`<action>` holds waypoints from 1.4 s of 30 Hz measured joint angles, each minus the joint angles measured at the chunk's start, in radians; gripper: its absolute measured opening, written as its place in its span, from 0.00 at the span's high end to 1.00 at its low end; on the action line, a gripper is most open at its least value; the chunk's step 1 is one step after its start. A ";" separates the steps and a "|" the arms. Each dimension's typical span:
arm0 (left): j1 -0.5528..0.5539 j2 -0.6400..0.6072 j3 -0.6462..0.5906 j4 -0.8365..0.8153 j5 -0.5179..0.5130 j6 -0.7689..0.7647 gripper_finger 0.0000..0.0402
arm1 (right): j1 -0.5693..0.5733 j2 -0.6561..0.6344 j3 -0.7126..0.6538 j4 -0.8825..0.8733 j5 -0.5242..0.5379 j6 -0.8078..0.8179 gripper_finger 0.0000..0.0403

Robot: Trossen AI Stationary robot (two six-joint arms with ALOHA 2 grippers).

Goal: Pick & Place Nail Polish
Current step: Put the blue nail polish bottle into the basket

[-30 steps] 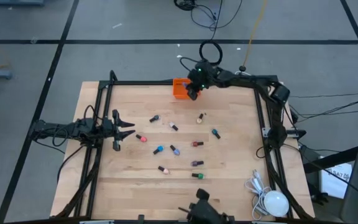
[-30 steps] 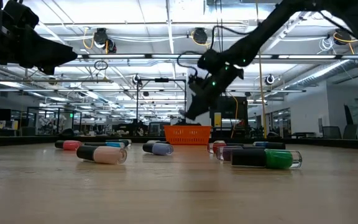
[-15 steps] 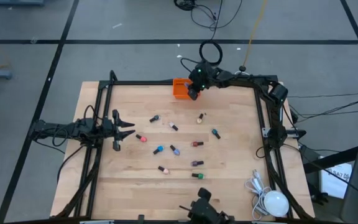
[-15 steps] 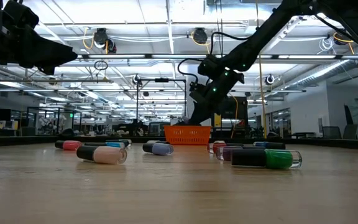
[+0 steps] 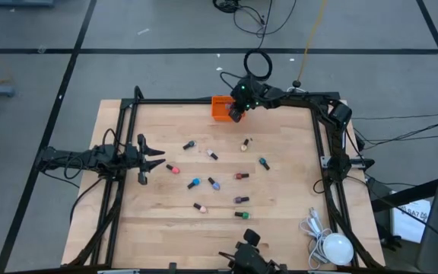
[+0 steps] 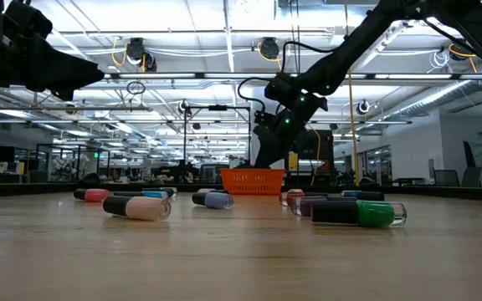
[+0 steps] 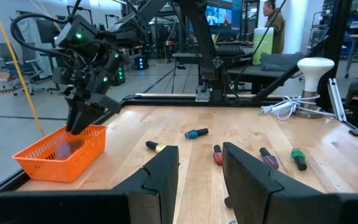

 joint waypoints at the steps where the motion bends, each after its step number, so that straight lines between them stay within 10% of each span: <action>1: 0.000 0.000 0.000 0.000 0.000 0.000 0.69 | 0.000 0.000 0.000 0.000 0.000 0.000 0.71; 20: 0.000 0.000 0.000 0.000 0.000 0.000 0.69 | 0.174 -0.205 -0.002 -0.169 -0.123 -0.028 0.77; 28: 0.000 0.000 0.000 0.000 0.000 0.000 0.69 | 0.436 -0.375 -0.010 -0.670 0.223 0.171 0.83; 37: 0.000 0.000 0.000 0.001 0.000 0.000 0.69 | 0.604 -0.569 -0.315 -0.704 0.288 0.529 0.84; 42: 0.000 0.000 0.000 0.000 0.000 0.000 0.69 | 0.608 -0.663 -0.521 -0.533 0.287 0.448 0.84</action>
